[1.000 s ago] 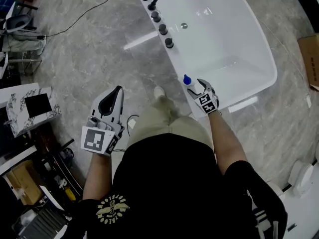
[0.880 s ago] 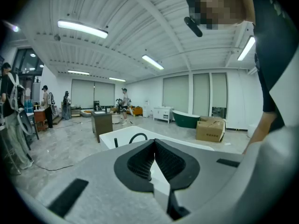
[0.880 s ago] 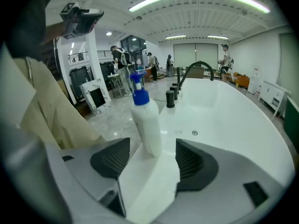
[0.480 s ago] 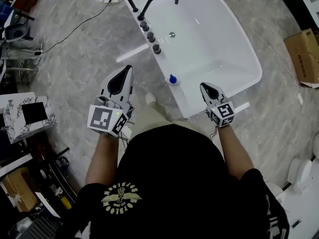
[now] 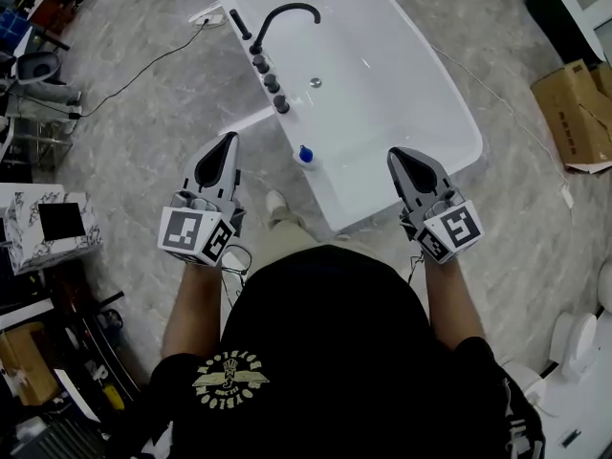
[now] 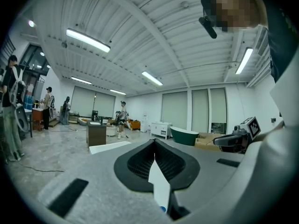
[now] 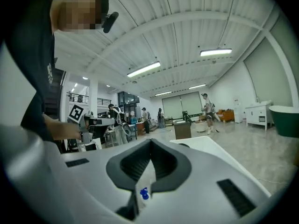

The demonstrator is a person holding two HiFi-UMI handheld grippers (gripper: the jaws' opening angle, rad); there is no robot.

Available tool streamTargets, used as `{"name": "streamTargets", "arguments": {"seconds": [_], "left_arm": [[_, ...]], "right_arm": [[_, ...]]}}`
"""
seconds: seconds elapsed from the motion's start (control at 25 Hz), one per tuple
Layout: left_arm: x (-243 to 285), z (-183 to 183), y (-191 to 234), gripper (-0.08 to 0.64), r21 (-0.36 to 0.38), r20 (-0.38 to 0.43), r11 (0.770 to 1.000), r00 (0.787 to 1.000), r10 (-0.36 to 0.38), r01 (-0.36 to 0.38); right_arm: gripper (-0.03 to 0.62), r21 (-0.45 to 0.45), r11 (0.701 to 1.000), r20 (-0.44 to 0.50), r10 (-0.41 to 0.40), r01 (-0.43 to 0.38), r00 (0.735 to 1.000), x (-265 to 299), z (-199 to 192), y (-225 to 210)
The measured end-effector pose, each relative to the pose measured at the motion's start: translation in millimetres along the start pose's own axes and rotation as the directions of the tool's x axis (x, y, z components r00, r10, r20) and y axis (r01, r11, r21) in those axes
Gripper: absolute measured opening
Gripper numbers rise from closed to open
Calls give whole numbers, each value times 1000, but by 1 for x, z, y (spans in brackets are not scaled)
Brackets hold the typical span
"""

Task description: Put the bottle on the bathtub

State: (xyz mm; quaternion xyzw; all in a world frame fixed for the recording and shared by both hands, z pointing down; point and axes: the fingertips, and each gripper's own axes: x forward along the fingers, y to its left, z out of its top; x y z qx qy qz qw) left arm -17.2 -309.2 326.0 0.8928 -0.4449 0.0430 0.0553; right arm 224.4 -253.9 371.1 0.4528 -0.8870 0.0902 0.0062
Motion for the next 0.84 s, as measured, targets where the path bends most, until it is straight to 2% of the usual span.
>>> {"name": "streamTargets", "arguments": {"seconds": [0.32,0.48,0.84], "left_arm": [[-28,13,-26,9,33,2,999,999,39,-39],[-38,10,-22,9,32,-33,999,999,40,-39],[-17,8,11,9,26,-46,999,999,-29,30]], "right_arm": [[11,-5,995,10,104,-104,995,-21,27,28],[11,4,995,-17,96,-96,995,-21,22,35],[11,5,999,-67,39,-39,997,12,2,45]]}}
